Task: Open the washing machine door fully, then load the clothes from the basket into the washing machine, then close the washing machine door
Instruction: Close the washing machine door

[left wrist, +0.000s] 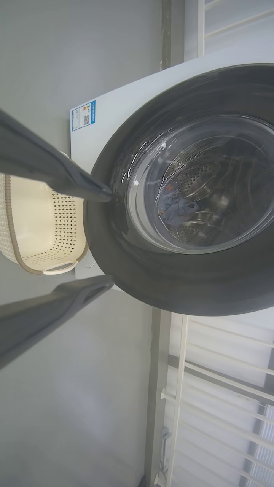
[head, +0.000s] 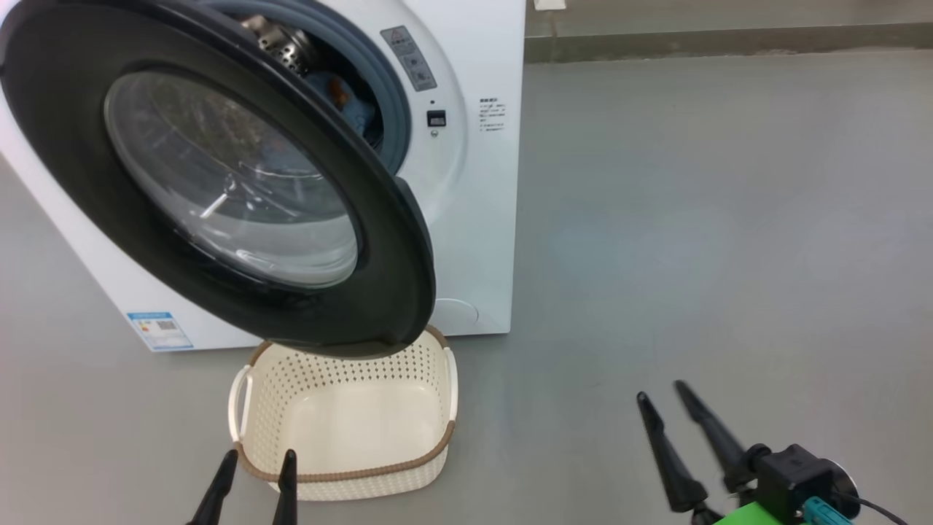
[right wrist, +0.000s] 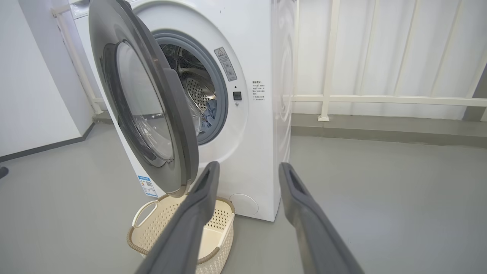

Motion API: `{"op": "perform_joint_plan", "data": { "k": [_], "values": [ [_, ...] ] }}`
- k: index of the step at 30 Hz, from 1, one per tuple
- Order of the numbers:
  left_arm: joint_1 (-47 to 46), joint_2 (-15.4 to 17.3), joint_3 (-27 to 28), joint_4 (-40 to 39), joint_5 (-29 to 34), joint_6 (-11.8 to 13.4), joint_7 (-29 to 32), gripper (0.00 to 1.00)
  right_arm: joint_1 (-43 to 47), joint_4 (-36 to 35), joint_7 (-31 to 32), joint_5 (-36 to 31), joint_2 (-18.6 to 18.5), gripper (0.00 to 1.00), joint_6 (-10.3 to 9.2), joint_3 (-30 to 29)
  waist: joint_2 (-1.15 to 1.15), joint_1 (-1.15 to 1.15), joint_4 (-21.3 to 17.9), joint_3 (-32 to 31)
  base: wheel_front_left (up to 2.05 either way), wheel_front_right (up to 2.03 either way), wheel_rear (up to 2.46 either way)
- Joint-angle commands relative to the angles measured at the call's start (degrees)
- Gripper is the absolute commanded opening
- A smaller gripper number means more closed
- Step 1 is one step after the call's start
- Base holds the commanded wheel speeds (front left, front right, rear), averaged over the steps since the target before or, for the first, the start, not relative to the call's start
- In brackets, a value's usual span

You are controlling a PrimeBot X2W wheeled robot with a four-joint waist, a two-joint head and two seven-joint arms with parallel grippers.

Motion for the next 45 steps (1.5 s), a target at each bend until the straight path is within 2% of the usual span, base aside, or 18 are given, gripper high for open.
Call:
{"op": "perform_joint_plan", "data": {
  "k": [1,7,19,30,45],
  "values": [
    [-2.7,0.7,1.4,-1.1,0.5,-0.1,-0.4,1.00,-2.3,-1.1,-0.6,-0.9,-0.1,0.00,0.56,2.0,0.00,0.00,0.5,0.4,0.00,0.00,0.00],
    [-3.8,0.5,0.7,-1.2,-0.3,-0.1,-0.4,1.00,-6.4,0.3,-1.2,-1.2,-1.3,0.00,0.56,5.3,0.00,0.00,2.4,2.7,0.00,0.00,0.00],
    [-10.4,-0.1,-3.1,-1.2,-2.2,-0.1,-0.4,1.00,-25.0,5.9,-2.9,1.3,-9.7,0.00,0.56,19.2,0.00,0.00,7.3,13.2,0.00,0.00,0.00],
    [-14.6,-0.3,-5.0,-0.8,-4.9,-0.1,-0.4,1.00,-38.5,12.4,-4.6,6.4,-14.0,0.00,0.56,29.2,0.00,0.00,11.1,19.3,0.00,0.00,0.00],
    [-18.0,-0.3,-7.7,-0.6,-7.5,0.6,-0.4,1.00,-48.8,17.8,-5.3,9.0,-16.2,0.00,0.56,33.8,0.00,0.00,14.6,25.6,0.00,0.00,0.00]
  ]
}}
